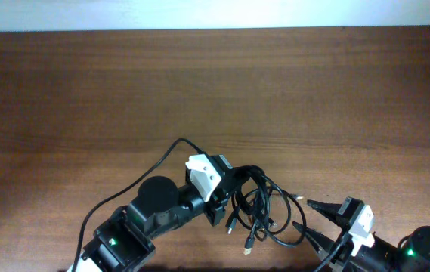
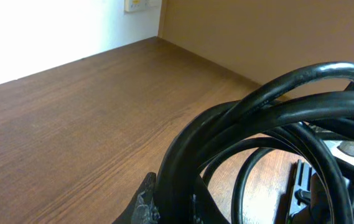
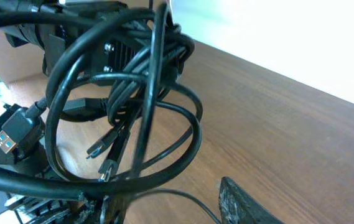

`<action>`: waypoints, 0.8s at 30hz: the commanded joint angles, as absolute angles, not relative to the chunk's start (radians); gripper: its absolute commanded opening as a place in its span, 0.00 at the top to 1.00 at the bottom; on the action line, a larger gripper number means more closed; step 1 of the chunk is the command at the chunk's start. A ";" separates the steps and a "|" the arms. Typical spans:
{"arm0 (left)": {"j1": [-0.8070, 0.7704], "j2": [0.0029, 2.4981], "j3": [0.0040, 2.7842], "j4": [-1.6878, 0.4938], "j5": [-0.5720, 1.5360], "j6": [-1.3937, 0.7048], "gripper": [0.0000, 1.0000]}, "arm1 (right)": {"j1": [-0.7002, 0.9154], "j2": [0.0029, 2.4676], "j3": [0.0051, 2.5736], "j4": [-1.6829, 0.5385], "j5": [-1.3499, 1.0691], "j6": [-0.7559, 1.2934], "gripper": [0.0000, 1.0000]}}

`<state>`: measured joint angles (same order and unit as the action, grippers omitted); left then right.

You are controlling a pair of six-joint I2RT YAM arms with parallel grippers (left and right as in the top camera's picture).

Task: Untangle cables
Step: 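Move the right gripper toward the lifted cable loops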

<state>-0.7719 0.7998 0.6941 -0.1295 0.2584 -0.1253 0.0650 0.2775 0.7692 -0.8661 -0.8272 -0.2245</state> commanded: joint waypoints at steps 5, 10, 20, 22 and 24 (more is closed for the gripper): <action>-0.772 0.842 0.719 -0.096 0.370 -0.146 1.00 | 0.059 0.268 0.784 -0.798 -0.818 -0.237 0.51; -0.772 0.859 0.719 -0.080 0.389 -0.146 1.00 | 0.059 0.268 0.784 -0.793 -0.819 -0.281 0.57; -0.772 0.895 0.719 -0.082 0.390 -0.146 1.00 | 0.059 0.268 0.784 -0.770 -0.830 -0.281 0.84; -0.772 0.900 0.719 -0.076 0.390 -0.146 1.00 | 0.059 0.268 0.784 -0.758 -0.830 -0.281 0.78; -0.772 0.901 0.719 -0.071 0.390 -0.166 1.00 | 0.059 0.268 0.784 -0.753 -0.830 -0.281 0.72</action>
